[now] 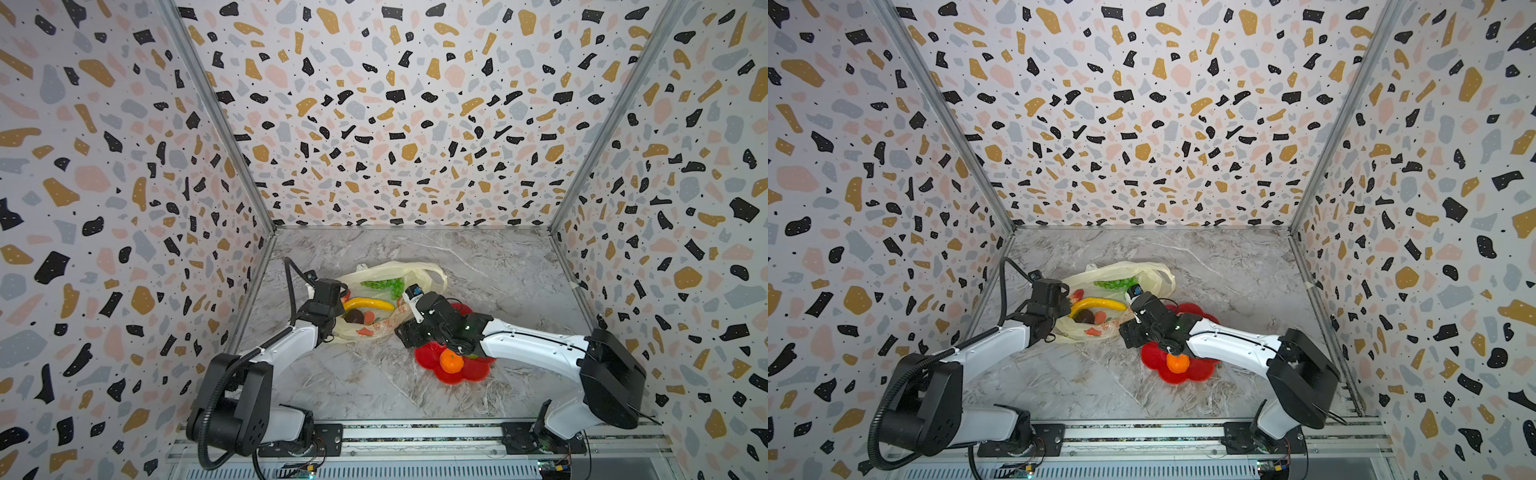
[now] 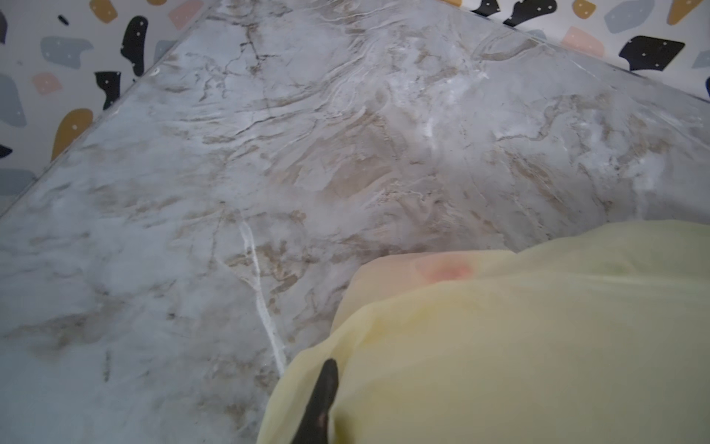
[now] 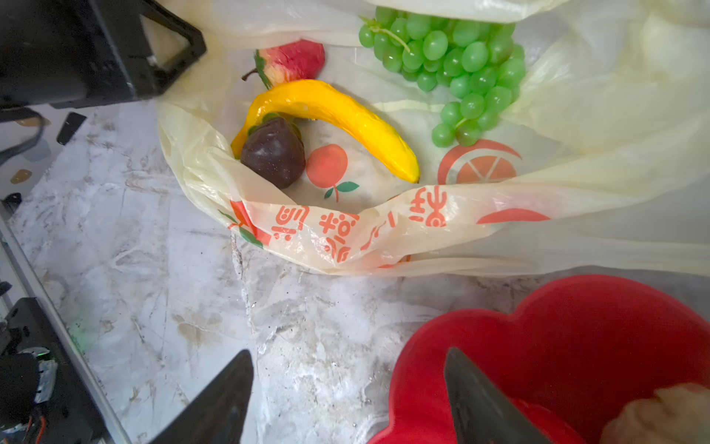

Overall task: Take fruits out of the plastic bag
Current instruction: Move the plastic bag to the center of the table.

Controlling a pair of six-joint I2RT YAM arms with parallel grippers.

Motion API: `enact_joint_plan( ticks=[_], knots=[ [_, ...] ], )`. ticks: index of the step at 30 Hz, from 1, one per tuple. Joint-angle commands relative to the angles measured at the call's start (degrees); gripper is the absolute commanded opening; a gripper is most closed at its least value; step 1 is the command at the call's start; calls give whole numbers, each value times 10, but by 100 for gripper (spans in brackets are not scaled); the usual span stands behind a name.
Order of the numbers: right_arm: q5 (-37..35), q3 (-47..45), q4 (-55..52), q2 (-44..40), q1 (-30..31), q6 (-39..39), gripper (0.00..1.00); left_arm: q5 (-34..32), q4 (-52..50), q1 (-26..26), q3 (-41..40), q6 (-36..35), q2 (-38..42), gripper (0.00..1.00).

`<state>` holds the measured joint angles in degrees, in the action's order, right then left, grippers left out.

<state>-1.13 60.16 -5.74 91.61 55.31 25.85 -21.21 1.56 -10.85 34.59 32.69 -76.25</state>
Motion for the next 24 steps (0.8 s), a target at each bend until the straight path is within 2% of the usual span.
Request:
enact_joint_plan(
  ticks=[1, 4, 7, 11, 16, 19, 24],
  knots=[
    [32, 81, -11, 63, -23, -28, 73, 42, 31, 46, -40, 37, 44, 5],
    [44, 151, -23, 133, -32, -36, 69, 43, 39, 79, -69, 53, 92, 2],
    [72, 216, -35, 193, -30, -45, 67, 59, 52, 87, -93, 61, 129, 2],
    [69, 274, -68, 232, -21, -61, 66, 176, 102, 86, -126, 64, 121, 3],
    [75, 284, -67, 227, 10, -77, 66, 234, 105, 86, -158, 47, 115, 3],
    [83, 314, -77, 250, 29, -90, 66, 251, 111, 86, -176, 42, 131, 3],
    [85, 371, -102, 299, 48, -113, 68, 236, 124, 86, -200, 36, 175, 2]
  ],
)
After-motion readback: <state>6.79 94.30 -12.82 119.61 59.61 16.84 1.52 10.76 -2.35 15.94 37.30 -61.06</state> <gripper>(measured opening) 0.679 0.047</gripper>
